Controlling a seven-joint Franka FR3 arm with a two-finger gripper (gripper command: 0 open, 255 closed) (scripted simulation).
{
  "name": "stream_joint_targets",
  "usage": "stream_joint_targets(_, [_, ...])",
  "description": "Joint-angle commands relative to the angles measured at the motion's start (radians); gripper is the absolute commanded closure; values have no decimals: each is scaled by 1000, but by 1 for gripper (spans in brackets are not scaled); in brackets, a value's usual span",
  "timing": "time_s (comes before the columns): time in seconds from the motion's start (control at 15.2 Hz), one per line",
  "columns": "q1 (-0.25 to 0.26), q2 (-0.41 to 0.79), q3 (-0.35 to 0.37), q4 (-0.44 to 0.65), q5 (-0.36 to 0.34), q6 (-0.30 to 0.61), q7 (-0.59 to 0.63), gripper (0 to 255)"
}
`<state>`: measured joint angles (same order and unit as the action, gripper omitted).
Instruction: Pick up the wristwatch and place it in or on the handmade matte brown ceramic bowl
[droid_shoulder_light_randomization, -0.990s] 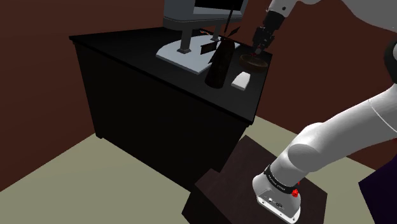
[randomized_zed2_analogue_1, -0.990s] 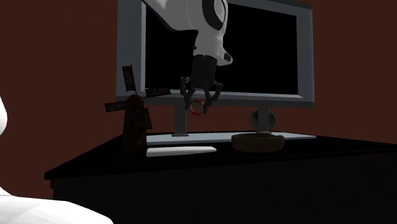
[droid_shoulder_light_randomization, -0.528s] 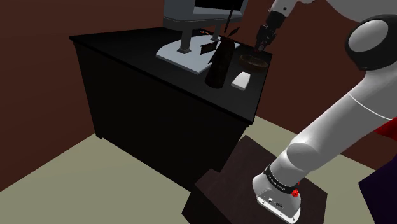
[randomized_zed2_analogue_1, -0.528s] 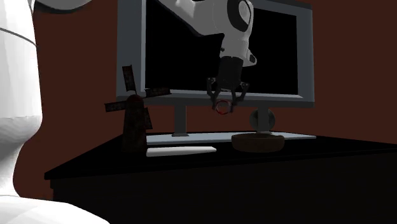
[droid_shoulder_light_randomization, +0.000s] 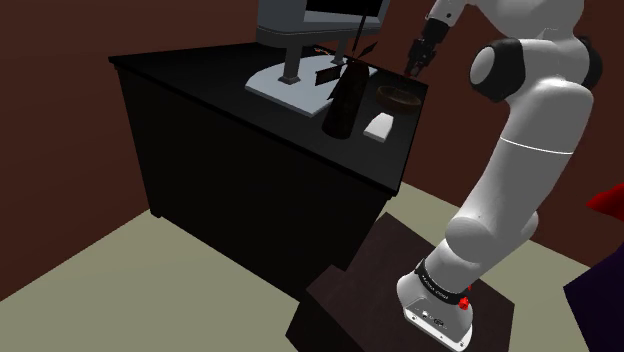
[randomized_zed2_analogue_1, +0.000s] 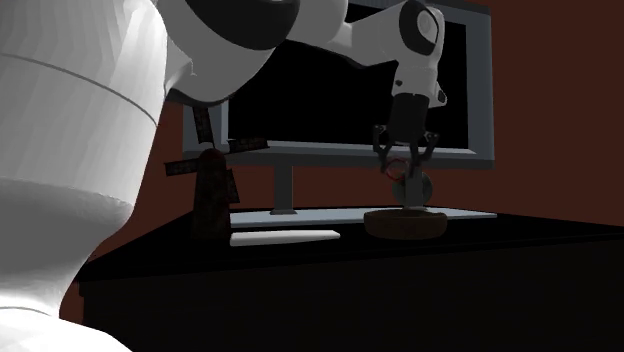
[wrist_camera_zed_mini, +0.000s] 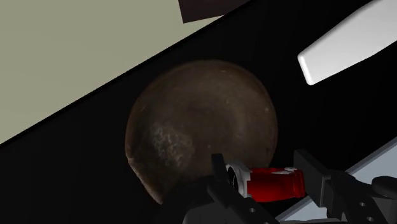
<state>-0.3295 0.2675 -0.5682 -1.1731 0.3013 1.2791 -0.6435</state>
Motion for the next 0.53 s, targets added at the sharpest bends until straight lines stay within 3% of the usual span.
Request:
stream_joint_targets(0.0, [-28, 42, -4, 36, 20, -4, -26, 255])
stream_joint_targets(0.46, [12, -12, -2, -134, -14, 118, -33, 255])
